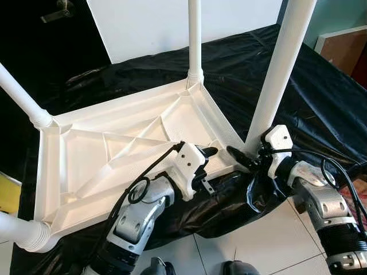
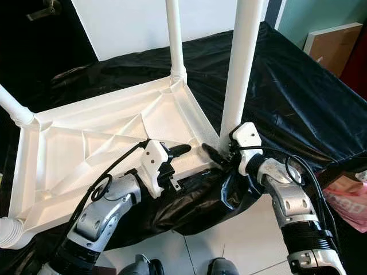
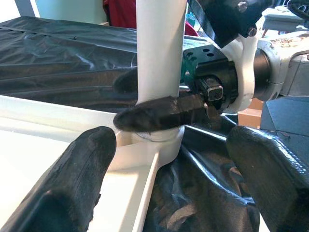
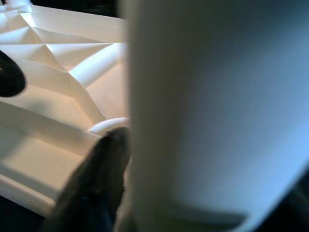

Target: Building children table

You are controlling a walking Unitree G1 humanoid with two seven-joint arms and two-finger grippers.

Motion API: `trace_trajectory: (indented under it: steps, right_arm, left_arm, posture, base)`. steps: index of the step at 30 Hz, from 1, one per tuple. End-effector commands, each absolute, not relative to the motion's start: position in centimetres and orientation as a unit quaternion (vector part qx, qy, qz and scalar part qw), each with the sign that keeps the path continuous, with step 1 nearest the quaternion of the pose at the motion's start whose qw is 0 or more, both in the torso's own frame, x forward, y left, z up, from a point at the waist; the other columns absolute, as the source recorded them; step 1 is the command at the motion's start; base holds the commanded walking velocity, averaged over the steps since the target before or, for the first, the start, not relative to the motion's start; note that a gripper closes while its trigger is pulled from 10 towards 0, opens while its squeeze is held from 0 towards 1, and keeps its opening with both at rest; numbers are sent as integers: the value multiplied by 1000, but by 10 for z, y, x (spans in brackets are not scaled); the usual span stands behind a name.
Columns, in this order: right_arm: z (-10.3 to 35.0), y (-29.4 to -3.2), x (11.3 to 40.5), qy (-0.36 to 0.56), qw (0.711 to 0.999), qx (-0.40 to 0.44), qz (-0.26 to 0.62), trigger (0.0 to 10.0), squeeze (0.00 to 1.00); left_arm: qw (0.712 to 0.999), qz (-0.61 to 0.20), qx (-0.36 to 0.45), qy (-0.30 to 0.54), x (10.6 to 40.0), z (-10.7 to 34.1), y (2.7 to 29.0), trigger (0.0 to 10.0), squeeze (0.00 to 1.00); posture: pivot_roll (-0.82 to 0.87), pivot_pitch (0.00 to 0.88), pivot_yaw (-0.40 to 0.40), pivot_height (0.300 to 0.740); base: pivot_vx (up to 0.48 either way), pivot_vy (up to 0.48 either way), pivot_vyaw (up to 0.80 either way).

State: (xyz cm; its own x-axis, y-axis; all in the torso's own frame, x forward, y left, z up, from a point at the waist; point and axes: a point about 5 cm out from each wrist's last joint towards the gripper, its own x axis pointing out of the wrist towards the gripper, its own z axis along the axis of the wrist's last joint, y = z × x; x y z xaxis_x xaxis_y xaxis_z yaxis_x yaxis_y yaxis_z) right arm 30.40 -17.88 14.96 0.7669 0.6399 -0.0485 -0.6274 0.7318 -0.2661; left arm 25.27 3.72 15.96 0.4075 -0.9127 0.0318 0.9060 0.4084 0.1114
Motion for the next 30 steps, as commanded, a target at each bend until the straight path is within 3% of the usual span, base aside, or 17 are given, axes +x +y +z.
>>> trace_trajectory:
  steps: [1, 8, 9, 10, 11, 18, 27, 30]
  right_arm:
    - [140, -174, 302, -3, 924, -138, 358, 0, 0]
    - [134, -180, 303, 6, 928, -134, 347, 0, 0]
    - [134, -181, 303, 6, 930, -132, 343, 6980, 0]
    - [134, -181, 303, 6, 930, -132, 343, 6980, 0]
    - [133, -181, 302, 6, 933, -127, 337, 10000, 0]
    - [129, -176, 300, 0, 950, -106, 294, 10000, 0]
    - [115, -174, 296, 29, 987, -55, 151, 10000, 0]
    - [114, -173, 295, 31, 988, -52, 139, 10000, 0]
  left_arm:
    - [848, -526, 42, -45, 254, 161, 41, 10000, 0]
    - [850, -523, 44, -47, 256, 163, 42, 10000, 0]
    - [850, -523, 45, -47, 256, 163, 42, 10000, 0]
    - [850, -523, 45, -47, 256, 163, 42, 10000, 0]
    - [850, -523, 45, -47, 257, 163, 43, 10000, 0]
    - [850, -522, 47, -49, 258, 164, 44, 10000, 0]
    - [845, -531, 49, -46, 257, 163, 42, 10000, 0]
    - [844, -532, 49, -46, 257, 163, 42, 10000, 0]
  posture:
    - [-99, 121, 72, 740]
    - [-97, 112, 73, 740]
    - [-97, 112, 73, 740]
    - [-97, 112, 73, 740]
    - [-99, 111, 75, 740]
    - [-103, 110, 79, 740]
    - [-113, 113, 96, 740]
    - [-113, 113, 96, 740]
  base:
    - [0, 0, 0]
    - [0, 0, 0]
    - [0, 0, 0]
    - [0, 0, 0]
    - [0, 0, 0]
    - [0, 0, 0]
    - [0, 0, 0]
    - [0, 0, 0]
